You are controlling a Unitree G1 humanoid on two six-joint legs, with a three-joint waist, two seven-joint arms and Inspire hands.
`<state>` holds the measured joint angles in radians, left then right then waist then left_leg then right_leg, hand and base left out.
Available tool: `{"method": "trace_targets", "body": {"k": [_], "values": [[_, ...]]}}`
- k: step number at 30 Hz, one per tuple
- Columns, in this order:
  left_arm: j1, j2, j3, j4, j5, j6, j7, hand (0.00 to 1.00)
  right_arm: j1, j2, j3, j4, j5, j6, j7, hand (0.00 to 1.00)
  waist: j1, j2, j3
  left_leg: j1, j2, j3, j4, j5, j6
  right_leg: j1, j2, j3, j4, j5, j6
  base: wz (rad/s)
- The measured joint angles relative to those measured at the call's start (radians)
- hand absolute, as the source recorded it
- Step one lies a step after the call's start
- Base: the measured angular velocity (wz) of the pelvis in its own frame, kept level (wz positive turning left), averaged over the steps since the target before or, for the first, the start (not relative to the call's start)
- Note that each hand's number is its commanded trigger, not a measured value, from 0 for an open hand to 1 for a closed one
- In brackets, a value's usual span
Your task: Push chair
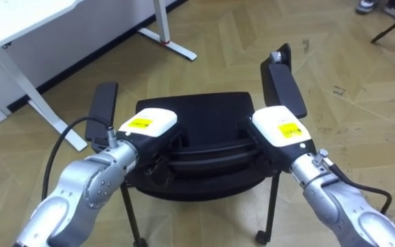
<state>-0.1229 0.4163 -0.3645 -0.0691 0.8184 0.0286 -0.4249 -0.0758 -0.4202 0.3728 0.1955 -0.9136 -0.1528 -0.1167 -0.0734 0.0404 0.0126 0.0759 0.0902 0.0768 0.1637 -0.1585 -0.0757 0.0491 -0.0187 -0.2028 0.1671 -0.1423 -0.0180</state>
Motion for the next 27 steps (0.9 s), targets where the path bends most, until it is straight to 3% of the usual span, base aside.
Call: {"method": "trace_targets", "body": {"k": [14, 19, 22, 25, 27], "values": [[-0.013, 0.012, 0.0, 0.0, 0.001, -0.025, 0.0, 1.0, -0.001, -0.014, -0.004, 0.0, 0.007, -0.021, -0.002, 1.0, 0.012, -0.005, 0.0008, -0.007, 0.001, 0.0, 0.001, 0.0, 0.0, -0.008, -0.001, -0.001, 0.002, 0.0, 0.0, 0.0], [-0.031, 0.008, -0.001, 0.037, 0.002, -0.043, 0.001, 1.0, -0.016, -0.013, 0.001, 0.034, 0.016, -0.034, -0.001, 1.0, 0.022, -0.016, 0.0069, 0.009, 0.003, 0.003, 0.006, 0.0, 0.0, 0.006, -0.001, -0.002, 0.01, 0.0, -0.001, -0.01], [-0.048, 0.008, -0.001, 0.054, 0.0, -0.045, 0.002, 1.0, -0.039, -0.005, 0.008, 0.064, 0.032, -0.035, 0.0, 1.0, 0.024, -0.029, 0.0163, 0.012, 0.002, 0.003, 0.016, 0.0, 0.0, 0.002, -0.006, -0.003, 0.036, -0.011, -0.004, 0.01], [-0.068, 0.007, 0.0, 0.08, -0.001, -0.059, 0.002, 1.0, -0.049, 0.002, 0.007, 0.073, 0.034, -0.033, 0.014, 1.0, 0.022, -0.037, 0.0219, -0.018, 0.008, 0.005, 0.097, -0.035, -0.003, -0.016, -0.014, -0.019, 0.098, -0.052, -0.008, 0.11], [-0.085, 0.006, 0.0, 0.109, -0.001, -0.078, -0.001, 1.0, -0.049, 0.008, 0.005, 0.087, 0.038, -0.034, 0.024, 1.0, 0.023, -0.04, 0.0214, -0.066, 0.029, 0.008, 0.233, -0.081, -0.013, -0.032, -0.013, -0.034, 0.164, -0.101, -0.017, 0.18]]}}
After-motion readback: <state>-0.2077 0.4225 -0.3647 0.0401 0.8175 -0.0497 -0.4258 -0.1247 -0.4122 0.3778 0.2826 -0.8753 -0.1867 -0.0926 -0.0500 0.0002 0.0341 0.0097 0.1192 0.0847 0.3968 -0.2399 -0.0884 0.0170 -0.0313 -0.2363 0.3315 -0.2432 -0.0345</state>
